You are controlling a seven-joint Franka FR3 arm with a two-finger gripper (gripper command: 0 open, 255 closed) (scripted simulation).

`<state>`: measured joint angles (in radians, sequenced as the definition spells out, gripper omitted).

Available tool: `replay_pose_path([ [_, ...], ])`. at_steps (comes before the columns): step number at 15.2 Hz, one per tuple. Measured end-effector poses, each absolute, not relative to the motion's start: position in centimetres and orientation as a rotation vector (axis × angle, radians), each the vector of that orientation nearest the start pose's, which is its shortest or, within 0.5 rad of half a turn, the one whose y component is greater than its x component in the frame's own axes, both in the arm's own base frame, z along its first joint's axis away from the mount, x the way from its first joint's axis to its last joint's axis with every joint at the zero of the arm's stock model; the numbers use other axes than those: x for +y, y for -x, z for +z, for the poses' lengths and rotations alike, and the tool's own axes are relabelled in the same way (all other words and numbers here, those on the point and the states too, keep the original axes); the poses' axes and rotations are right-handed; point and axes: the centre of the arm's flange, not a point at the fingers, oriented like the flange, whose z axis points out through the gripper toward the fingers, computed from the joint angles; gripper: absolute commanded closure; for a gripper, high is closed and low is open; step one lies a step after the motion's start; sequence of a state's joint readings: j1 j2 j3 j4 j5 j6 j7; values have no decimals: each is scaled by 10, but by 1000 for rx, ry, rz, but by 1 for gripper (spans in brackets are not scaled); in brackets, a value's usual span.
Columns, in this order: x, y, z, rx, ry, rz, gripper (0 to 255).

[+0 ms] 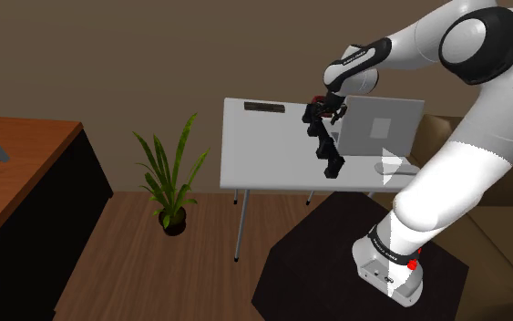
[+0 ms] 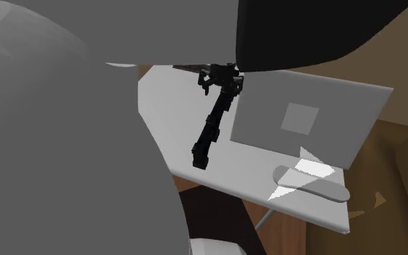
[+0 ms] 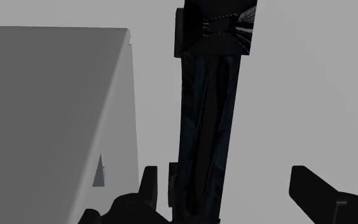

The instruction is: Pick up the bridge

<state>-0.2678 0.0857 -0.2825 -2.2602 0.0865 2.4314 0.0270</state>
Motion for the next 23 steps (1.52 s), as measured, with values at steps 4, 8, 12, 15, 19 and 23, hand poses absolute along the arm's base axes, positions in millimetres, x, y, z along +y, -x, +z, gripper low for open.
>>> replay_pose_path([
  [4, -281, -459, 311, 993, 2965, -139, 0],
  [8, -281, -458, 298, 998, 2964, -133, 255],
  [12, -283, -455, 297, 1010, 2960, -128, 255],
  [15, -283, -455, 297, 1012, 2960, -129, 255],
  [19, -284, -455, 298, 1009, 2959, -116, 255],
  [23, -284, -456, 316, 1009, 2959, -112, 255],
])
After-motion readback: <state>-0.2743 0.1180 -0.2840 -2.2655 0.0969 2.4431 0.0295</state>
